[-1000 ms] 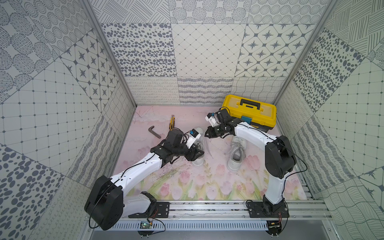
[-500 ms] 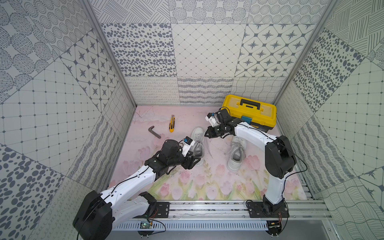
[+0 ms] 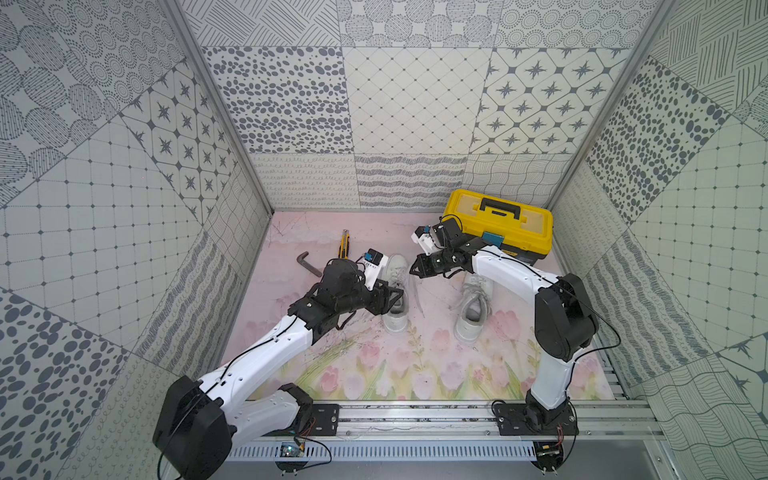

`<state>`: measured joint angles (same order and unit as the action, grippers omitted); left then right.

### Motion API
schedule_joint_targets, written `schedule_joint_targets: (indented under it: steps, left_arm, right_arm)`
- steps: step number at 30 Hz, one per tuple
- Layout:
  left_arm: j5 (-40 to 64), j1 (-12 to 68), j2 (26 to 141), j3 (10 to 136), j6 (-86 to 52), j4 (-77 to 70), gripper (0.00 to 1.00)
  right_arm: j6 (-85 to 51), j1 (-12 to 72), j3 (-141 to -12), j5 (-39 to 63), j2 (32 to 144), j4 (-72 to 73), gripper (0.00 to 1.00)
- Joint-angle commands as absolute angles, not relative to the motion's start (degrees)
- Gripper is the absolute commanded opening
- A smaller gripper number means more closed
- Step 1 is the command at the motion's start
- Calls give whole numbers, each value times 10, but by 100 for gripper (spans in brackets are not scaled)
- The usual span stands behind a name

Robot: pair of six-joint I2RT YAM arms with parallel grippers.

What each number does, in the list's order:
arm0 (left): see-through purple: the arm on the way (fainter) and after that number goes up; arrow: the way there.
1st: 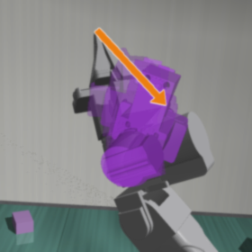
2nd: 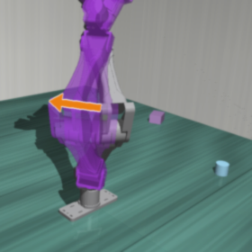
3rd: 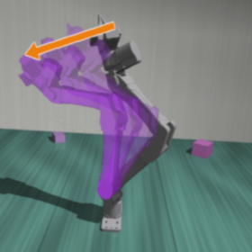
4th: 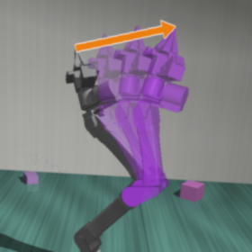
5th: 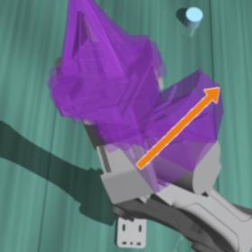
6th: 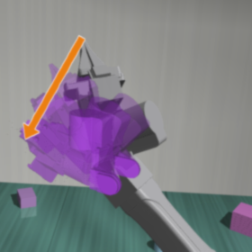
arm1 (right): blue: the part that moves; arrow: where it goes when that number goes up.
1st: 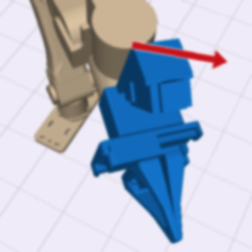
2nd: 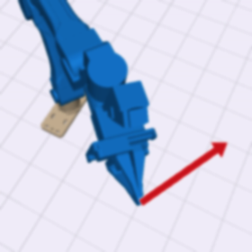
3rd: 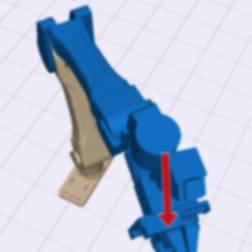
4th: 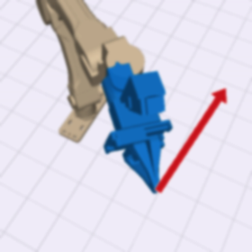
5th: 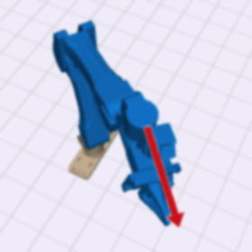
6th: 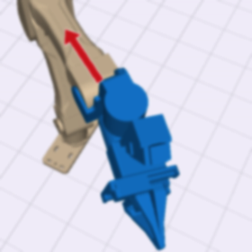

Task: Tie the shoes
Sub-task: Cross the shoelace with the shoelace.

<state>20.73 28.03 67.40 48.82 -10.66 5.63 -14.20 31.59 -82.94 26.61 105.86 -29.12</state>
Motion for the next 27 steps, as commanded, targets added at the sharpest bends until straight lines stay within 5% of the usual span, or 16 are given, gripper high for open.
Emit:
schedule_joint_targets:
  steps: [1,9,23,27]
  left_arm:
    - [323,239,754,569,-109,93,59]
    - [395,229,871,674,-125,112,57]
    - [359,229,962,728,-134,144,52]
    - [376,228,973,728,-137,142,43]
  right_arm:
    - [-119,323,-818,290,1026,-256,0]
    - [-109,331,-819,301,1027,-255,0]
    - [-112,336,-817,298,1020,-252,0]
    - [-118,336,-817,294,1020,-248,0]
